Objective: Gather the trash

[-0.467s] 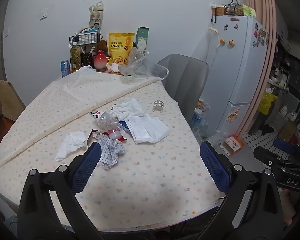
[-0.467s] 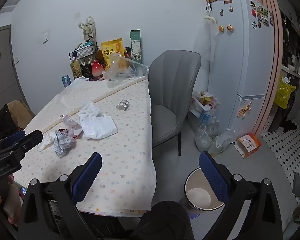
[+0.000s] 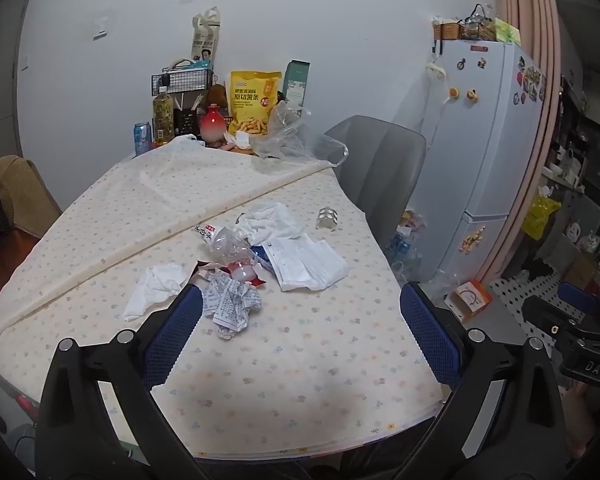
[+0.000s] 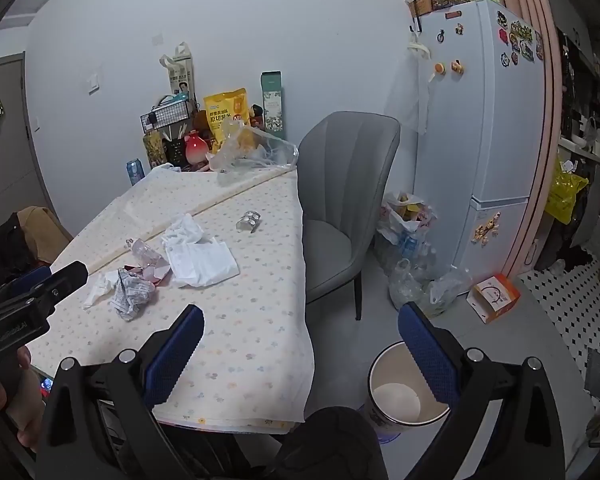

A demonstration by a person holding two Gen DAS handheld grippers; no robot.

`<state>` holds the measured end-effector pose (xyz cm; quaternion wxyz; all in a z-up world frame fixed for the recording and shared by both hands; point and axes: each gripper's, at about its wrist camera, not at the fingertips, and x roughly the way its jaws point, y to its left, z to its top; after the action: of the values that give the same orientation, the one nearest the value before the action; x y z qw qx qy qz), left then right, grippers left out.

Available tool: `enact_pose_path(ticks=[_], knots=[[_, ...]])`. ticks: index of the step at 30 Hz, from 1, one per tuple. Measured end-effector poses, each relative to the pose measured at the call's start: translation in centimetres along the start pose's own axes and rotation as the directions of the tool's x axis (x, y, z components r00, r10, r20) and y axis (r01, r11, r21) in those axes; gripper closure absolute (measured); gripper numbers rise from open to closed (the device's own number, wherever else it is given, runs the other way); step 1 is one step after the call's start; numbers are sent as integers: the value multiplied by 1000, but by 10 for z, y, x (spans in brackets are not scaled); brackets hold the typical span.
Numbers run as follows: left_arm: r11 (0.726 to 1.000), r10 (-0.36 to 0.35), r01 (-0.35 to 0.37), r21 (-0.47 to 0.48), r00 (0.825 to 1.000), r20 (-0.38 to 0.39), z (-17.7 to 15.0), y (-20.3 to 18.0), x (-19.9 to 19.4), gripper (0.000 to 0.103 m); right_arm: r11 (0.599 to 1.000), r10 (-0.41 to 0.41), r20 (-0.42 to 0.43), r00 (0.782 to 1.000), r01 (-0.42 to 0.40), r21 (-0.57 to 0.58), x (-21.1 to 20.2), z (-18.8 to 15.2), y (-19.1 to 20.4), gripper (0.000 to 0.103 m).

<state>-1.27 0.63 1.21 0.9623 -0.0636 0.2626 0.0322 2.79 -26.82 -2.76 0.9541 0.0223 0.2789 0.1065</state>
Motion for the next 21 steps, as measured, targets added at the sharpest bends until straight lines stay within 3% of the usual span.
enact_pose_path(ticks=[21], knots=[[1000, 16, -16, 1, 1000, 15, 2, 1, -5, 5, 1000, 13, -3, 1000, -13, -5, -4, -2, 0, 8]])
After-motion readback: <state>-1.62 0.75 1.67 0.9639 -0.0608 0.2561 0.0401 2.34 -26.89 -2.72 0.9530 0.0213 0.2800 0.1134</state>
